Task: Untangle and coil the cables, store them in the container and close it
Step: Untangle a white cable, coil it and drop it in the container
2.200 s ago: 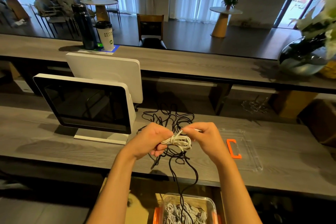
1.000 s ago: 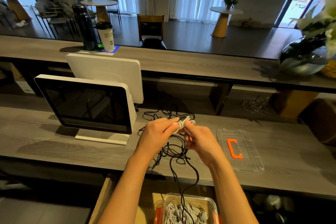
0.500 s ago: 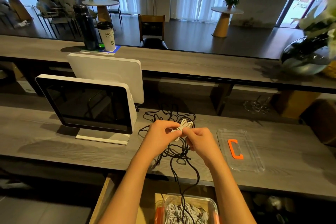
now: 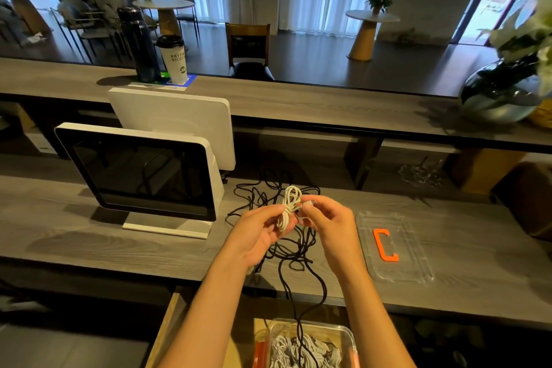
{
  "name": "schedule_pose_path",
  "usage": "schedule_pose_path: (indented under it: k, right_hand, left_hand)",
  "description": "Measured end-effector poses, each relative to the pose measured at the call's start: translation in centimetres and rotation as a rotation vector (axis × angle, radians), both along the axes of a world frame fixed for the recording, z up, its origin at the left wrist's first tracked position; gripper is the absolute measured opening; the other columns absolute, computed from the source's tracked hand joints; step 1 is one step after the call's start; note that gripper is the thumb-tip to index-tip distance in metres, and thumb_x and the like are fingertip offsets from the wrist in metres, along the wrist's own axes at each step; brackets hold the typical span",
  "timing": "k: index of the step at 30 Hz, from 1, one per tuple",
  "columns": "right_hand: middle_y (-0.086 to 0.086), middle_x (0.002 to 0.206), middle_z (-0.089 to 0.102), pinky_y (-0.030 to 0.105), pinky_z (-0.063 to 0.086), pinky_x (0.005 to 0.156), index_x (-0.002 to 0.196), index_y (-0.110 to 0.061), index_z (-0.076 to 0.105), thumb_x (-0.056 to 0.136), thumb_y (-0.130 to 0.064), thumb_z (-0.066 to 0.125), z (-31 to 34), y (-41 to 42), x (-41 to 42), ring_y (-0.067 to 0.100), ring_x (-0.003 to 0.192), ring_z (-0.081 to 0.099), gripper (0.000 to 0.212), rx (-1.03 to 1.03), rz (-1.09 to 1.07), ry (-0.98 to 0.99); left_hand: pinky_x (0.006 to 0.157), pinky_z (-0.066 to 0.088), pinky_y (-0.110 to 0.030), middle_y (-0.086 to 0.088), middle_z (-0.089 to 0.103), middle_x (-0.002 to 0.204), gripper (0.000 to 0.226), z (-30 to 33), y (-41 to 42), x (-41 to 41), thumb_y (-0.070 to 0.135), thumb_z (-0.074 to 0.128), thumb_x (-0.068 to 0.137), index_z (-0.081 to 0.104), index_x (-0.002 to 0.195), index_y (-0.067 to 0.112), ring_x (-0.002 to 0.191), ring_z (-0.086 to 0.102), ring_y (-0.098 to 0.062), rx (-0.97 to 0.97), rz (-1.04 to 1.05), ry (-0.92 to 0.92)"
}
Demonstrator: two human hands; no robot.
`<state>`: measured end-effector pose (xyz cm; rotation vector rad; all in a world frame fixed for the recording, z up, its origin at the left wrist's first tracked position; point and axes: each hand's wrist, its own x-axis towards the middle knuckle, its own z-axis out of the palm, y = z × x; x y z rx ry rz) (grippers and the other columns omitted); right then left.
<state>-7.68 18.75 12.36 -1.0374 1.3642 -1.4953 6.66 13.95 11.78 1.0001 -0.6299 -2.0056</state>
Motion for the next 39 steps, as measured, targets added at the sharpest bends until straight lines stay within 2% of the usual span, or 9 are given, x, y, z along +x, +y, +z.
schedule_pose_path:
  k: [4, 7, 11, 17, 21, 27, 31, 34, 39]
  right_hand:
    - [0.011, 0.077, 0.074, 0.019, 0.053, 0.056, 0.106, -0.007, 0.066, 0.090, -0.005, 0.068, -0.3, -0.3, 0.4, 0.017, 0.064, 0.066, 0.016, 0.015, -0.150, -0.192]
    - [-0.001, 0.077, 0.075, 0.018, 0.053, 0.058, 0.102, -0.014, 0.073, 0.091, -0.006, 0.067, -0.5, -0.3, 0.6, 0.010, 0.067, 0.067, 0.015, -0.022, -0.192, -0.040]
    - [-0.003, 0.096, 0.077, 0.021, 0.058, 0.073, 0.110, -0.015, 0.075, 0.092, -0.007, 0.066, -0.6, -0.3, 1.1, 0.007, 0.091, 0.072, 0.021, -0.068, -0.174, 0.105]
    - [-0.001, 0.074, 0.071, 0.017, 0.053, 0.059, 0.100, -0.020, 0.067, 0.088, -0.011, 0.073, -0.5, -0.4, 1.0, 0.006, 0.068, 0.069, 0.016, 0.001, -0.255, 0.228]
    - [-0.006, 0.082, 0.073, 0.019, 0.057, 0.067, 0.097, -0.019, 0.076, 0.089, -0.011, 0.072, -0.9, -0.4, 1.0, 0.004, 0.078, 0.070, 0.012, -0.029, -0.232, 0.295]
    - [-0.005, 0.093, 0.075, 0.021, 0.059, 0.072, 0.108, -0.017, 0.075, 0.090, -0.010, 0.069, -1.0, -0.8, 0.7, 0.003, 0.084, 0.071, 0.020, 0.020, -0.125, 0.289]
    - [-0.002, 0.087, 0.076, 0.021, 0.058, 0.068, 0.103, -0.015, 0.077, 0.090, -0.007, 0.068, -1.2, -1.0, 1.0, 0.006, 0.079, 0.072, 0.018, 0.053, -0.159, 0.197]
    - [-0.001, 0.085, 0.075, 0.016, 0.054, 0.062, 0.100, -0.017, 0.076, 0.091, -0.006, 0.066, -1.4, -1.1, 1.1, 0.005, 0.075, 0.071, 0.017, 0.079, -0.178, 0.129]
    - [-0.005, 0.083, 0.075, 0.018, 0.055, 0.065, 0.101, -0.019, 0.078, 0.092, -0.009, 0.066, -1.9, -0.9, 1.1, 0.005, 0.077, 0.070, 0.017, 0.081, -0.192, 0.219]
  left_hand:
    - [0.073, 0.062, -0.031, -0.021, 0.074, 0.097, 0.015, -0.2, 0.1, -0.3, 0.002, 0.059, 0.094, 0.070, 0.101, -0.006, 0.084, 0.074, -0.024, -0.018, -0.023, 0.040]
    - [0.080, 0.061, -0.033, -0.019, 0.075, 0.099, 0.016, -0.4, 0.1, -0.6, 0.002, 0.061, 0.094, 0.069, 0.107, -0.003, 0.089, 0.074, -0.025, -0.105, -0.023, -0.043]
    - [0.080, 0.059, -0.031, -0.014, 0.076, 0.102, 0.018, -0.6, 0.2, -1.1, 0.007, 0.064, 0.093, 0.072, 0.109, 0.004, 0.094, 0.074, -0.022, -0.201, -0.006, -0.147]
    - [0.082, 0.060, -0.033, -0.005, 0.076, 0.106, 0.027, -0.7, 0.1, -1.2, 0.004, 0.065, 0.092, 0.072, 0.115, 0.015, 0.097, 0.074, -0.021, -0.339, -0.007, -0.285]
    - [0.085, 0.060, -0.038, -0.004, 0.075, 0.109, 0.029, -0.7, -0.1, -1.1, 0.004, 0.064, 0.093, 0.072, 0.118, 0.014, 0.099, 0.073, -0.021, -0.398, -0.035, -0.335]
    - [0.084, 0.060, -0.033, 0.003, 0.076, 0.107, 0.031, -0.6, 0.0, -0.7, 0.004, 0.062, 0.094, 0.074, 0.113, 0.025, 0.101, 0.072, -0.017, -0.508, 0.000, -0.399]
    - [0.088, 0.059, -0.031, 0.008, 0.073, 0.116, 0.033, -0.9, 0.2, -1.1, 0.007, 0.061, 0.095, 0.070, 0.122, 0.024, 0.109, 0.068, -0.009, -0.624, -0.005, -0.486]
    - [0.091, 0.058, -0.034, 0.007, 0.071, 0.116, 0.040, -1.0, 0.3, -1.5, 0.007, 0.062, 0.095, 0.061, 0.132, 0.020, 0.107, 0.069, -0.009, -0.560, -0.001, -0.469]
    - [0.091, 0.058, -0.034, 0.004, 0.075, 0.110, 0.034, -1.3, 0.4, -1.6, 0.002, 0.061, 0.094, 0.071, 0.120, 0.022, 0.104, 0.071, -0.012, -0.523, -0.006, -0.454]
